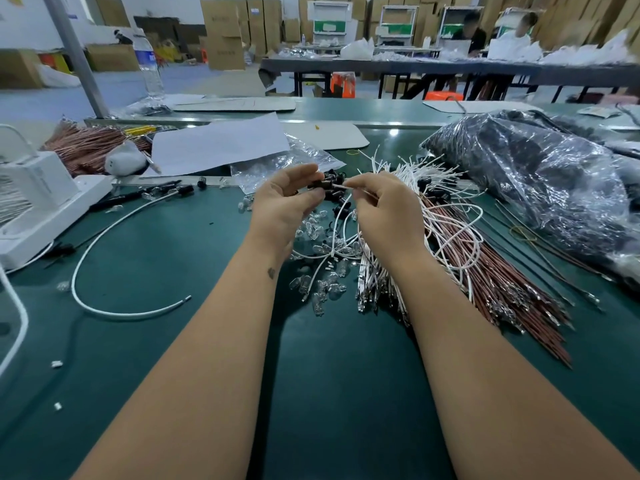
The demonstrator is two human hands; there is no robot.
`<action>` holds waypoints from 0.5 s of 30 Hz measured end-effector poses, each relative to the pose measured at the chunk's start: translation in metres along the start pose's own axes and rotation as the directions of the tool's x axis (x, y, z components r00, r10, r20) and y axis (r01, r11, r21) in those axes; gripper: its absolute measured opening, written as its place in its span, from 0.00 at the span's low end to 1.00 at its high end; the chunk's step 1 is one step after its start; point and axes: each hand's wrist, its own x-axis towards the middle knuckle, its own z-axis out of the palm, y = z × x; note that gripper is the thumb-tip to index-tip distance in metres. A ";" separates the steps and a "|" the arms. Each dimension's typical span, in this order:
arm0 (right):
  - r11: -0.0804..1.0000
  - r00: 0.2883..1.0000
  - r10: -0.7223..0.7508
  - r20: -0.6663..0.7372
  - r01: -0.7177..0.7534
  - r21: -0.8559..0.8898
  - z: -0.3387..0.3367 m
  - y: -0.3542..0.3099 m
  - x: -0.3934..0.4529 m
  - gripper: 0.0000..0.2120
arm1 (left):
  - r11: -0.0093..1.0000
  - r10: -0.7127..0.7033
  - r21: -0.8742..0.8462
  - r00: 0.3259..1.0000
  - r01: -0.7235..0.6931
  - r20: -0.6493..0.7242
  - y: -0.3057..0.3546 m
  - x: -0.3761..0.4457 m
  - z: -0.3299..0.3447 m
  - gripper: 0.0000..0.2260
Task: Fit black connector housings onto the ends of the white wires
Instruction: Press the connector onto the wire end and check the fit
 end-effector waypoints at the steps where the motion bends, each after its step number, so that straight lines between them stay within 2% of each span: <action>1: 1.000 1.000 -0.001 -0.019 0.001 0.007 0.001 0.000 0.001 0.10 | 1.000 0.005 0.001 1.000 -0.005 -0.003 -0.001 0.001 0.000 0.14; 9: 1.000 1.000 -0.017 -0.010 0.017 -0.010 0.005 -0.001 0.002 0.09 | 0.993 0.060 0.096 0.996 -0.067 0.070 -0.005 0.006 -0.001 0.15; 15: 1.000 1.000 -0.011 0.000 0.011 -0.011 0.004 0.001 -0.001 0.10 | 0.998 0.025 0.055 0.998 -0.028 0.059 -0.006 0.005 0.001 0.11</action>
